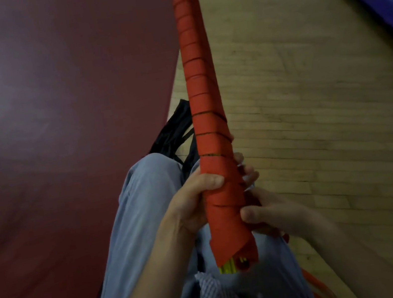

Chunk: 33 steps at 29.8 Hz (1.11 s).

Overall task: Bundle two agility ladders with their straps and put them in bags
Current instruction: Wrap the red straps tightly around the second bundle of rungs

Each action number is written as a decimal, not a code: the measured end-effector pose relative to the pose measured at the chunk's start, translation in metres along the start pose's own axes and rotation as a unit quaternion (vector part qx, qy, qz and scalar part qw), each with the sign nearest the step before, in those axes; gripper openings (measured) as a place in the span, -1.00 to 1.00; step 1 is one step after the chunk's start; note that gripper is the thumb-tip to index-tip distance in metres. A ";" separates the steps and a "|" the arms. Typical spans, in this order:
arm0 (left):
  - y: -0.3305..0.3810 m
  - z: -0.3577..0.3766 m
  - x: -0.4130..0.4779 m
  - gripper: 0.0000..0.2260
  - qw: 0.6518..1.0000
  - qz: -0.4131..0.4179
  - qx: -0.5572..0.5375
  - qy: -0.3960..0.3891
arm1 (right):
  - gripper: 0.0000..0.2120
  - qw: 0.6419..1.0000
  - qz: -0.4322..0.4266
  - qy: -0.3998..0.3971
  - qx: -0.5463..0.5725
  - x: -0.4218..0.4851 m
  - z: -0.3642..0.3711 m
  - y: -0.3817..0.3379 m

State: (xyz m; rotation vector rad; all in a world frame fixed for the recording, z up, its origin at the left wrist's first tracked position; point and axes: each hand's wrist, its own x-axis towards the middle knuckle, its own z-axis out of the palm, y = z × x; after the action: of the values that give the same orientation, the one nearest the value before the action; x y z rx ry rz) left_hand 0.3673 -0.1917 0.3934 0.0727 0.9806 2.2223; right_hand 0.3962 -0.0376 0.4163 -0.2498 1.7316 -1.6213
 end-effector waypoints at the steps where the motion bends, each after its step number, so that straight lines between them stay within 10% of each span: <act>1: 0.002 -0.001 0.000 -0.19 0.999 0.008 0.001 -0.050 | -0.24 0.999 0.000 -0.005 0.037 -0.002 0.003 0.003; 4: 0.008 -0.008 -0.003 -0.40 0.985 0.011 0.085 -0.147 | -0.28 0.996 -0.017 0.005 0.092 -0.007 0.012 0.017; 7: 0.022 -0.019 -0.008 -0.19 0.979 -0.015 0.170 -0.113 | -0.36 0.996 -0.033 0.027 0.077 -0.006 0.020 0.021; 13: 0.030 0.002 0.012 -0.82 0.967 0.033 0.138 0.210 | -0.67 0.983 -0.046 0.157 -0.078 0.001 0.023 0.024; 18: 0.023 0.002 0.002 -0.58 0.995 0.012 -0.011 0.095 | -0.11 0.997 -0.012 0.033 -0.070 0.000 0.010 0.004; 22: 0.022 0.006 -0.003 -0.46 0.996 0.050 0.048 0.059 | -0.66 0.998 0.005 0.010 -0.066 -0.002 0.026 -0.002; 26: 0.046 0.015 -0.008 -0.63 0.971 0.074 0.214 0.082 | -0.74 0.985 -0.049 0.121 -0.114 -0.003 0.041 0.004; 33: 0.029 0.042 0.012 -0.73 0.895 0.148 0.257 0.334 | -0.61 0.907 -0.037 0.180 -0.380 -0.013 0.038 -0.008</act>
State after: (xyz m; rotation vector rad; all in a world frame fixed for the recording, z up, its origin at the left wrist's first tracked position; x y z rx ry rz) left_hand 0.3547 -0.1712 0.4402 -0.3534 2.0417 2.2237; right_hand 0.4263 -0.0603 0.4311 -0.4006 2.6232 -0.9985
